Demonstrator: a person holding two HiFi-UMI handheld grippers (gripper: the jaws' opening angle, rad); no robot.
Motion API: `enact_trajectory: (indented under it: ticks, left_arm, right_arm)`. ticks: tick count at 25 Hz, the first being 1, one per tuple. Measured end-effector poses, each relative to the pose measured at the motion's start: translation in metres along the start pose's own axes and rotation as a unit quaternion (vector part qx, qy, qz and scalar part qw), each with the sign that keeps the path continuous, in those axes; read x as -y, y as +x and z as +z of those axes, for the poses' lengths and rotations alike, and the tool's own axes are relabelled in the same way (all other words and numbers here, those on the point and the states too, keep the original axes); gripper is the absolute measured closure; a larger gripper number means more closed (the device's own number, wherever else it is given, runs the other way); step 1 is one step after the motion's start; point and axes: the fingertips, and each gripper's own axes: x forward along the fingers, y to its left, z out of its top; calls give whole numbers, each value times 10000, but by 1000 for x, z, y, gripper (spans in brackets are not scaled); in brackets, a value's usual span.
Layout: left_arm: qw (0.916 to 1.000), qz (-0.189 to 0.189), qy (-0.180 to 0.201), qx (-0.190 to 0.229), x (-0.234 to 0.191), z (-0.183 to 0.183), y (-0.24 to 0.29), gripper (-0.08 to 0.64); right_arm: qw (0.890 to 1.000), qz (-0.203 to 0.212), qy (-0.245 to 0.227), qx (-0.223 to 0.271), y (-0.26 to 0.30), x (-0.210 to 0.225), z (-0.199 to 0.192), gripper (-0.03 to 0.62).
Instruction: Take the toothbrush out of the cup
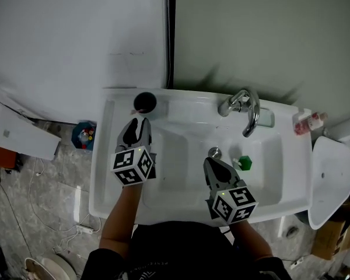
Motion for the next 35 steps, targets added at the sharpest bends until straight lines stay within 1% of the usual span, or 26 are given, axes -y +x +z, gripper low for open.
enact_trajectory:
  ticks: [5, 8, 12, 15, 18, 22, 27, 35]
  left_arm:
    - [9986, 302, -261, 348, -6, 7, 9, 431]
    - [9974, 403, -415, 441, -7, 7, 14, 431]
    - [9938, 626, -607, 694, -12, 11, 16, 440]
    - [9911, 759, -666, 863, -15, 15, 15, 455]
    - [9902, 829, -651, 912, -17, 18, 15, 480]
    - [9908, 853, -542, 897, -17, 18, 16, 530]
    - [9910, 801, -528, 931, -18, 21, 15, 535]
    - [9879, 540, -483, 1373, -12, 45, 8, 537]
  right_arm:
    - [10000, 19, 16, -94, 4, 11, -3, 594]
    - [9999, 33, 32, -162, 6, 15, -5, 594]
    - [9997, 66, 35, -230, 9, 18, -7, 594]
    - [9996, 96, 48, -277, 11, 19, -10, 594]
    - [9994, 108, 50, -319, 12, 21, -12, 594]
    - [9992, 125, 75, -360, 13, 24, -15, 594]
    - [9992, 153, 91, -366, 14, 23, -17, 594]
    - [9993, 187, 99, -293, 12, 26, -16, 594]
